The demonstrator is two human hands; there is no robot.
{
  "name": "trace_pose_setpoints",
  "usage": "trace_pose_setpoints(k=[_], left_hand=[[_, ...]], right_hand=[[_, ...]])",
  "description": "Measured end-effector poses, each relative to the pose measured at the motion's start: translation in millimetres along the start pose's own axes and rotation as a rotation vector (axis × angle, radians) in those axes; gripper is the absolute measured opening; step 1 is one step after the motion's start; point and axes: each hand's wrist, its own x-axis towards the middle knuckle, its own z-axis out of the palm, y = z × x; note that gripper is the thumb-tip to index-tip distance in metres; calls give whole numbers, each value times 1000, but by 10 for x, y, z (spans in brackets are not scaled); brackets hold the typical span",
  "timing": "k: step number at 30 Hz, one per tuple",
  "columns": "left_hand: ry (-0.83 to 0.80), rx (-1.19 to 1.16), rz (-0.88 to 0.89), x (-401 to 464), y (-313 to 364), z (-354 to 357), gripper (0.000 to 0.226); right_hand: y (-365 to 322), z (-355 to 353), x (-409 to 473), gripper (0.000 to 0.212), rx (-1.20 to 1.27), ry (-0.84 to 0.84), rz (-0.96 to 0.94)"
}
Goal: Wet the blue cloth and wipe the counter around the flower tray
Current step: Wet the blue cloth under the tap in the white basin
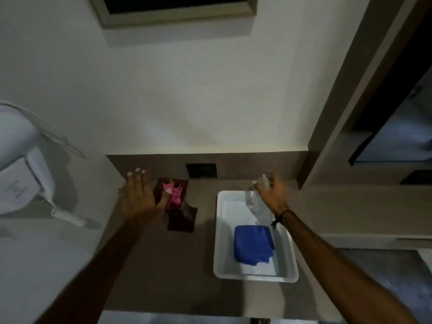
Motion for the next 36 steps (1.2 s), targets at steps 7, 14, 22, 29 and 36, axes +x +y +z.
trace_pose_setpoints(k=[7,14,22,29,36], left_hand=[[-45,-121,-149,-280,127,352,108],[-135,-203,-218,-271,187,346,106],[-218,-158,-207,-283,235,226,107],[-232,-139,-220,-280,246,226,108],[-194,-164,-208,-318,227,273,107]], right_hand=[[123,272,138,15,172,5,39],[93,417,302,37,33,5,-17],[-174,1139,-231,34,-175,-303,-93],[-374,1408,-309,36,-151,-309,-44],[-171,949,29,40,-108,-130,-70]])
